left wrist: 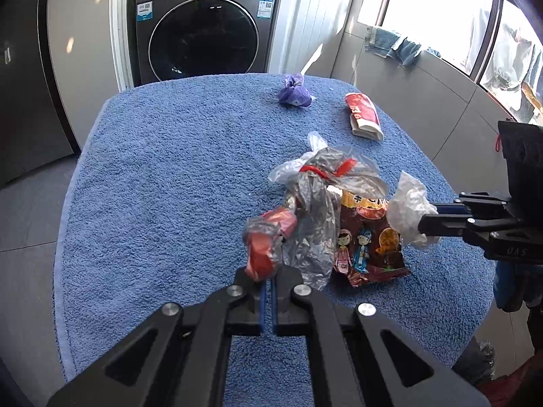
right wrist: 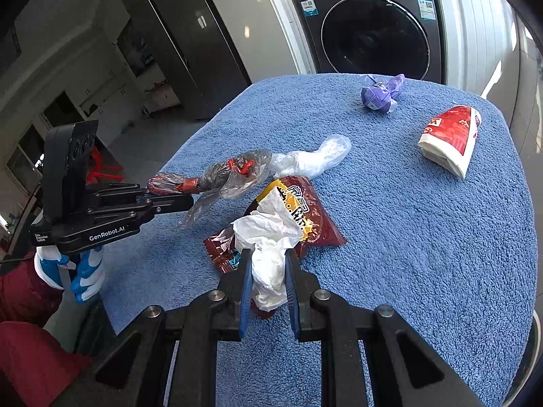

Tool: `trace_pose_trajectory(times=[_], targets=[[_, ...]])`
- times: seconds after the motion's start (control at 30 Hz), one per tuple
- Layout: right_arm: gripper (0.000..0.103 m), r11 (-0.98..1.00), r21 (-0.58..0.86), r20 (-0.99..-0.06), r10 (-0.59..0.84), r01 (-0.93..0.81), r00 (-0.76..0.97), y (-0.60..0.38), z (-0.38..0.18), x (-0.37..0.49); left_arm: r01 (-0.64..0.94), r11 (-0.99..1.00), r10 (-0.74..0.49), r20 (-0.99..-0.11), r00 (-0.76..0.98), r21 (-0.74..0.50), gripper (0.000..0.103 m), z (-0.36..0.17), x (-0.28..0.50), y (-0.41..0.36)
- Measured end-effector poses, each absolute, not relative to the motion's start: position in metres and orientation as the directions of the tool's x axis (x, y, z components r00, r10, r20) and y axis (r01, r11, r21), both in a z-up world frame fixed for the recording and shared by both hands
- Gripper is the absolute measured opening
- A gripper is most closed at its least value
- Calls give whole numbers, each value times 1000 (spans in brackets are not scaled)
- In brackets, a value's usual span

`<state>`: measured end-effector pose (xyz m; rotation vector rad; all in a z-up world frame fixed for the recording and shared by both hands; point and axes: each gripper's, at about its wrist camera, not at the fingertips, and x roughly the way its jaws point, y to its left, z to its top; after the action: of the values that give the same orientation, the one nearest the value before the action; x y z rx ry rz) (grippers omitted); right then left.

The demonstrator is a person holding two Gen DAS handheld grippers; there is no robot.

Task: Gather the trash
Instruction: 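Grasp the clear bag with red scraps with the left tool while the right tool grasps white tissue, then carry the clear bag and white tissue over the bin and release them, then move both open tools back over the towel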

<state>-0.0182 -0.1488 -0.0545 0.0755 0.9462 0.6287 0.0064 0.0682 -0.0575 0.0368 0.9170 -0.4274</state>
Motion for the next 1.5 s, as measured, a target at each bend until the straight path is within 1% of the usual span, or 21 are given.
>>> trace_pose_trajectory(times=[0.23, 0.43, 0.6, 0.8, 1.0, 1.1, 1.17, 1.3, 1.33, 1.47, 1.5], targets=[[17, 856, 334, -699, 506, -395, 505, -204, -42, -19, 371, 919, -340, -747, 572, -134, 1, -27, 15, 53], [17, 893, 332, -672, 449, -302, 589, -266, -29, -29, 441, 889, -381, -734, 562, -124, 1, -7, 26, 0], [17, 932, 316, -673, 351, -177, 651, -333, -27, -46, 555, 825, -442, -739, 508, -112, 1, -1, 33, -74], [17, 952, 306, -701, 207, 26, 683, -419, -42, -72, 701, 709, -490, -768, 413, -76, 1, -10, 31, -182], [17, 933, 301, -745, 100, 199, 660, -486, -68, -96, 785, 614, -500, -808, 312, -77, 1, -34, 31, -283], [17, 916, 300, -768, 65, 268, 637, -511, -82, -101, 802, 594, -481, -826, 293, -62, 2, -49, 31, -329], [20, 905, 298, -781, 49, 302, 623, -523, -91, -102, 806, 588, -471, -839, 271, -70, 2, -58, 34, -355], [20, 891, 277, -806, 12, 360, 591, -541, -108, -99, 820, 565, -462, -857, 229, -86, 4, -75, 36, -396], [22, 887, 269, -812, 0, 375, 583, -544, -111, -98, 825, 556, -461, -863, 206, -100, 4, -79, 37, -404], [36, 879, 258, -827, -14, 401, 562, -548, -119, -96, 837, 537, -436, -884, 169, -105, 5, -94, 35, -426], [36, 879, 256, -829, -14, 402, 560, -548, -119, -96, 839, 532, -441, -883, 159, -115, 5, -94, 34, -427]])
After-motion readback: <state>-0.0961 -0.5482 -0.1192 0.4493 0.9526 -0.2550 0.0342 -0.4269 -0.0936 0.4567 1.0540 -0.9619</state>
